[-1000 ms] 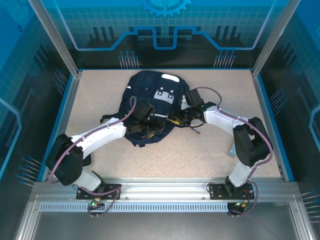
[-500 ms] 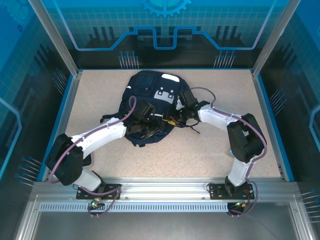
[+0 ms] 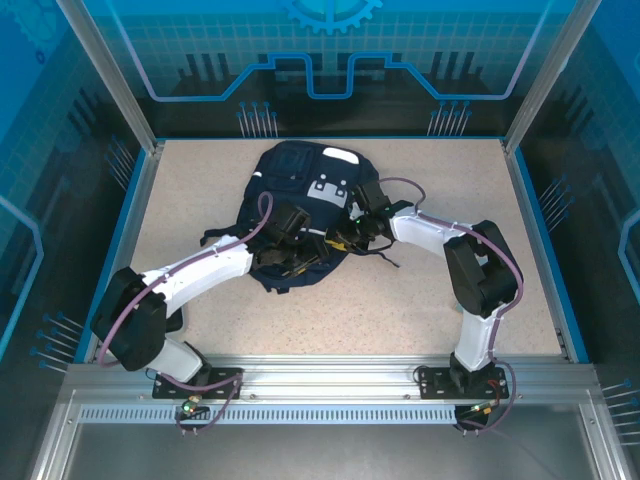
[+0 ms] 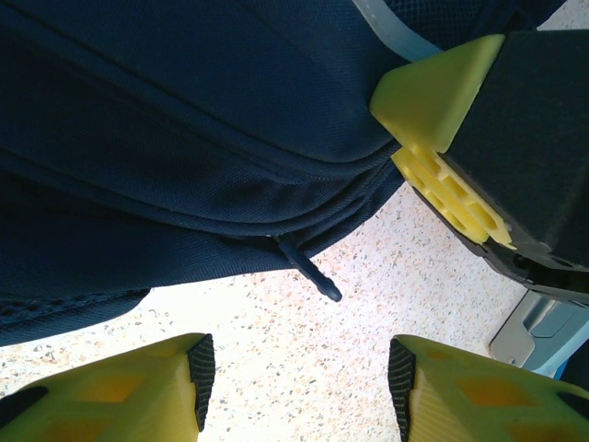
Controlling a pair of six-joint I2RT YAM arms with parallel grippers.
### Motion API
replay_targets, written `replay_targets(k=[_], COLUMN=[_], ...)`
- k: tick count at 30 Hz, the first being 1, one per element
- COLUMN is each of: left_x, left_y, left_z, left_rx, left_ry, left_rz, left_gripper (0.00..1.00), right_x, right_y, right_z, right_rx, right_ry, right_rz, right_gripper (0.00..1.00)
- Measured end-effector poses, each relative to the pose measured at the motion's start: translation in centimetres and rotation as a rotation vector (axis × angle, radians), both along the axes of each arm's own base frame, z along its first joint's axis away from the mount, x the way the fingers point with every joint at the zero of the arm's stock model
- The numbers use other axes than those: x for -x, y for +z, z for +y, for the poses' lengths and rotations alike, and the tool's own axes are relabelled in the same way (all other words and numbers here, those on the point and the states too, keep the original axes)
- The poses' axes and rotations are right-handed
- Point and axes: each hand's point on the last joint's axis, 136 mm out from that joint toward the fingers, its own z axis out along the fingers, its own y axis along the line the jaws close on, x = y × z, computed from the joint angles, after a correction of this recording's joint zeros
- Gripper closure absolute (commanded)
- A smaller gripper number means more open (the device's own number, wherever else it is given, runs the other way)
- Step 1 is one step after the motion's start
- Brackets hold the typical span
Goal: Pack the student bag
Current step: Unzip the student bag at the top-center of the table.
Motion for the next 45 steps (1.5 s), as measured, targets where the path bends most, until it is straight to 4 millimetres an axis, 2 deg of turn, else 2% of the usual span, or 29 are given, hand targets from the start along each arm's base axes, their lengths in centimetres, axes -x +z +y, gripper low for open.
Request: replay_targets(k=[7, 14, 19, 23, 27, 35, 39, 45], left_x=[0.1, 0.0, -0.6, -1.0, -1.2, -2.0, -2.1, -2.2], left_y=[-0.1, 0.4, 1.0, 1.2, 0.6, -0.7, -1.5, -1.9], left_z=[0.1, -0.3, -0.9, -1.1, -1.0, -1.0, -1.0, -0.7], left_rx=[-0.002, 0.033, 0.071, 0.075, 0.039, 0.005, -0.007, -0.044], left_ry=[0.000, 0.000, 0.017, 0.019, 0.024, 0.039, 0.039, 0.040], left_rz=[0.003, -0.018, -0.037, -0.059, -0.070, -0.078, -0.069, -0.082], left_gripper=[0.44, 0.43, 0.46, 0.52, 0.61, 0.68, 0.78, 0.99], right_x=[-0.1, -0.5, -0.5, -0.6, -0.6, -0.6, -0.6, -0.7], right_y=[0.9, 4.3, 4.9, 5.1, 5.2, 5.3, 5.3, 5.2], right_z=[0.4, 1.0, 1.4, 1.5, 1.6, 1.6, 1.6, 1.4], right_rx=[-0.042, -0.114, -0.143, -0.155, -0.160, -0.166, -0.166, -0.153], right_ry=[0.001, 0.007, 0.008, 0.004, 0.004, 0.003, 0.001, -0.005], right_rz=[-0.029, -0.100, -0.102, -0.099, -0.097, -0.094, -0.094, -0.098], right_gripper=[0.90, 0.92, 0.92, 0.93, 0.93, 0.93, 0.93, 0.94])
